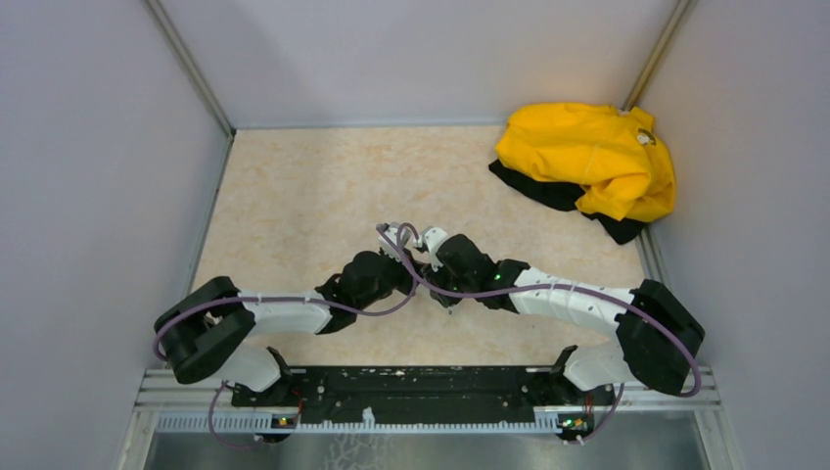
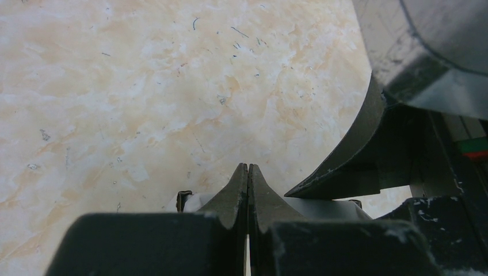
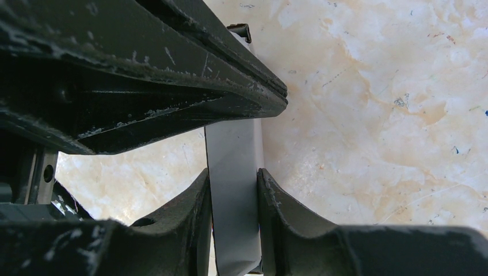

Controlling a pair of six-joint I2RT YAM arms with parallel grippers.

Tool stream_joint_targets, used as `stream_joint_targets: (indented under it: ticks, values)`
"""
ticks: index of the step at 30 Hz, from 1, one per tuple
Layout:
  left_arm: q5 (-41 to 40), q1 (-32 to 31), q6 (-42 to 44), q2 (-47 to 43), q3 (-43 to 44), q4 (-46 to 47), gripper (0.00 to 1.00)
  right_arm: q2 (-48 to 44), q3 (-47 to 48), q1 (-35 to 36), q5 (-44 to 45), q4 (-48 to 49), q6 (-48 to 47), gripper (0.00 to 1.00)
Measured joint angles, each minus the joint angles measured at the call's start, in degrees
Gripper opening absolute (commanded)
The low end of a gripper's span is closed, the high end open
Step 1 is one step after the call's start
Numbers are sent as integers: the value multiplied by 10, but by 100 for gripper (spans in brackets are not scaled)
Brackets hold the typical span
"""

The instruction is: Fold the paper box

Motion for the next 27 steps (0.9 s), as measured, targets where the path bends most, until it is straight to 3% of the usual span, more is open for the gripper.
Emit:
stream_joint_targets:
  ticks: [5,17,27]
  values:
    - [0,0,2,-8,3,-15,1,0,0,0,-3,0,-3,2]
    - [-12,0,36,-97,59,-219,8,2,0,-4,-26,5,-21,0]
    - [-97,0,2,-331,58,-361,14,17,0,19,-60,34,-56,0]
